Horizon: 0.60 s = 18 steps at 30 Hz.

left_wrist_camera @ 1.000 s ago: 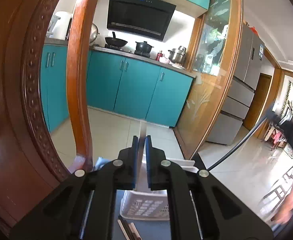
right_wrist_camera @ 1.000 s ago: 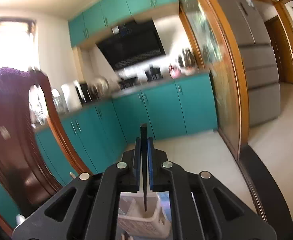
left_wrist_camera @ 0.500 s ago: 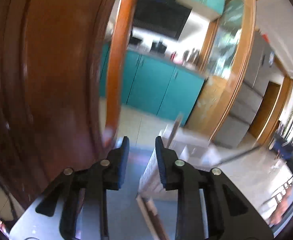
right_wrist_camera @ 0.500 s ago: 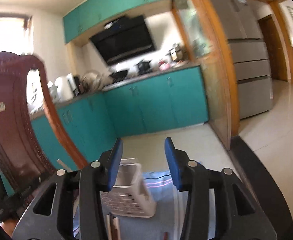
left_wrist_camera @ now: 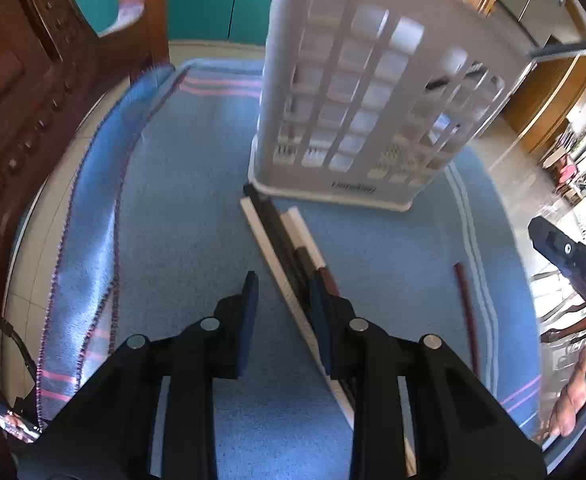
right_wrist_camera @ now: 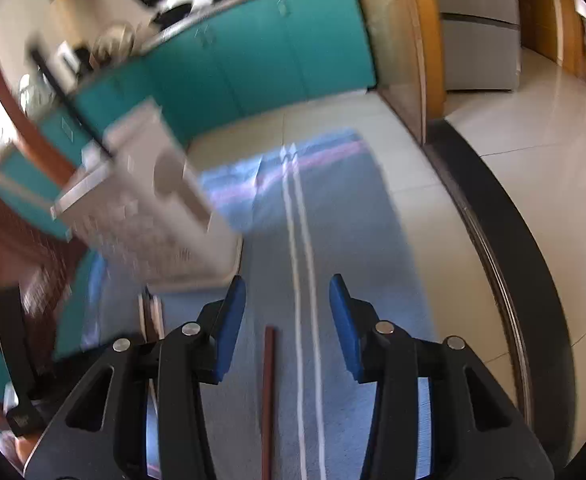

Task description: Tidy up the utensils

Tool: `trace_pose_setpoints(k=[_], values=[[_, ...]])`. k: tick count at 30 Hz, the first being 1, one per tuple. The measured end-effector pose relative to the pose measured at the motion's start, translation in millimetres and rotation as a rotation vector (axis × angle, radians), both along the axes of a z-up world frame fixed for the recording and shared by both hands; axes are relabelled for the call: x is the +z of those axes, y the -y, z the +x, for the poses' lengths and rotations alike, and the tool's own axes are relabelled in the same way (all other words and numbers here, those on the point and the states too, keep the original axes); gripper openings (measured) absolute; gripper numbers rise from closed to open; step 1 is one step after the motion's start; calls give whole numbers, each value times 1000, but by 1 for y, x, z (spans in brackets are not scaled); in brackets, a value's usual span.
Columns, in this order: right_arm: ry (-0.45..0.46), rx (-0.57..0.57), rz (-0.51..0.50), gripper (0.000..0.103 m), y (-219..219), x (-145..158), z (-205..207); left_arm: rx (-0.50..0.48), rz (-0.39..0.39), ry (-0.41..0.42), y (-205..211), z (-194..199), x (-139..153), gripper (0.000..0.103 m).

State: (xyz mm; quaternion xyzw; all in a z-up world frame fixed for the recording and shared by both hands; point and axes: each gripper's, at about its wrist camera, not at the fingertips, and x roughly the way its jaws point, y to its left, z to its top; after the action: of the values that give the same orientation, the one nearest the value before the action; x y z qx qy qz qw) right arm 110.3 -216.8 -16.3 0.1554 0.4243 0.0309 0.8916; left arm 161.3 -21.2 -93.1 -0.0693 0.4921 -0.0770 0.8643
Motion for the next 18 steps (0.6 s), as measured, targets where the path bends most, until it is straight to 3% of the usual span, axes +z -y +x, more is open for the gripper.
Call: trace_pose_setpoints(k=[7, 8, 14, 18], values=[[-59, 75, -71, 50, -29, -21, -7, 1, 76, -34, -15, 2, -5, 23], [-68, 76, -77, 50, -30, -22, -5, 1, 73, -34, -16, 5, -5, 18], [-162, 97, -167, 50, -38, -39, -2, 12, -16, -22, -36, 8, -2, 18], [-175, 109, -191, 50, -44, -45, 0, -10, -69, -31, -26, 15, -6, 21]])
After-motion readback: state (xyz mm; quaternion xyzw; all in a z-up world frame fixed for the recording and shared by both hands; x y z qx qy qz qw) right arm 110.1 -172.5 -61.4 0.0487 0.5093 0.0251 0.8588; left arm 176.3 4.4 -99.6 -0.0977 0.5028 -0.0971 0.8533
